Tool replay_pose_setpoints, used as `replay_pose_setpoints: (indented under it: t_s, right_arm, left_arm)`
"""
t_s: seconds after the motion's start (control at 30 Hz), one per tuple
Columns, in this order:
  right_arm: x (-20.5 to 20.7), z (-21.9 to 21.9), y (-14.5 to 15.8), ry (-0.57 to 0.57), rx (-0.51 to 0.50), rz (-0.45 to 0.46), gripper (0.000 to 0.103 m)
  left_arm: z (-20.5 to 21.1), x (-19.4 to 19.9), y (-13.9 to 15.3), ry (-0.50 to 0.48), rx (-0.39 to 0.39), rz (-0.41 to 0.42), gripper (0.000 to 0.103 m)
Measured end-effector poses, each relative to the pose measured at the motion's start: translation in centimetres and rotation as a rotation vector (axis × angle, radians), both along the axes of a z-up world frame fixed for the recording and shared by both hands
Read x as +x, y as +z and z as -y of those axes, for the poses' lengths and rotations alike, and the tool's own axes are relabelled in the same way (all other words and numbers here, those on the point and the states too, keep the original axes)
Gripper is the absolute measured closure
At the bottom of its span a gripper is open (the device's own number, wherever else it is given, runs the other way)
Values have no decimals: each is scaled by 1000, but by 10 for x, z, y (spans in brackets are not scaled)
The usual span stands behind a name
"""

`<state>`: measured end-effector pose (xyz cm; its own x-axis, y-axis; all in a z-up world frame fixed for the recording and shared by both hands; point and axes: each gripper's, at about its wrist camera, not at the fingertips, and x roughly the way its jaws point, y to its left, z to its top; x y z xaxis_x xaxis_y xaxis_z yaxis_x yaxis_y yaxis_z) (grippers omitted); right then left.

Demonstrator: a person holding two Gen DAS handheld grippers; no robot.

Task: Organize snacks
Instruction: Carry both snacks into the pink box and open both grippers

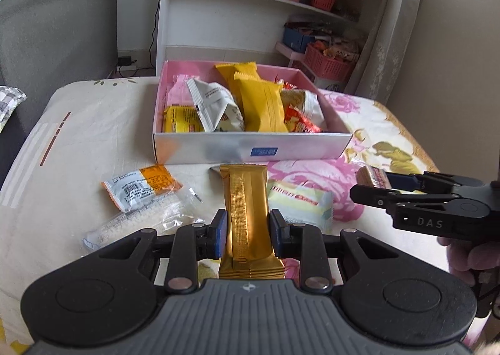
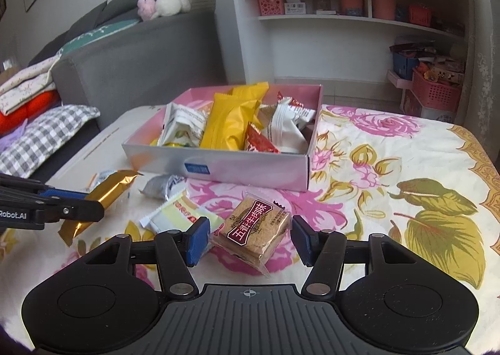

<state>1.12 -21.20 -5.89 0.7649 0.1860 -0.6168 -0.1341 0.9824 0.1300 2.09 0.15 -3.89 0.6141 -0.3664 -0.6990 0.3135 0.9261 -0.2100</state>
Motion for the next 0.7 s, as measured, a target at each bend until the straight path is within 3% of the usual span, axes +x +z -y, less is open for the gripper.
replay_pose_setpoints:
  t_s: [0.37, 0.7]
  right_arm:
    - [35, 1, 24, -39, 129, 40, 47]
    - [80, -4, 26, -75, 197, 50, 47]
  left_arm:
    - [-3, 34, 27, 87, -89, 22, 77]
    - [11, 108, 38, 110, -65, 48, 77]
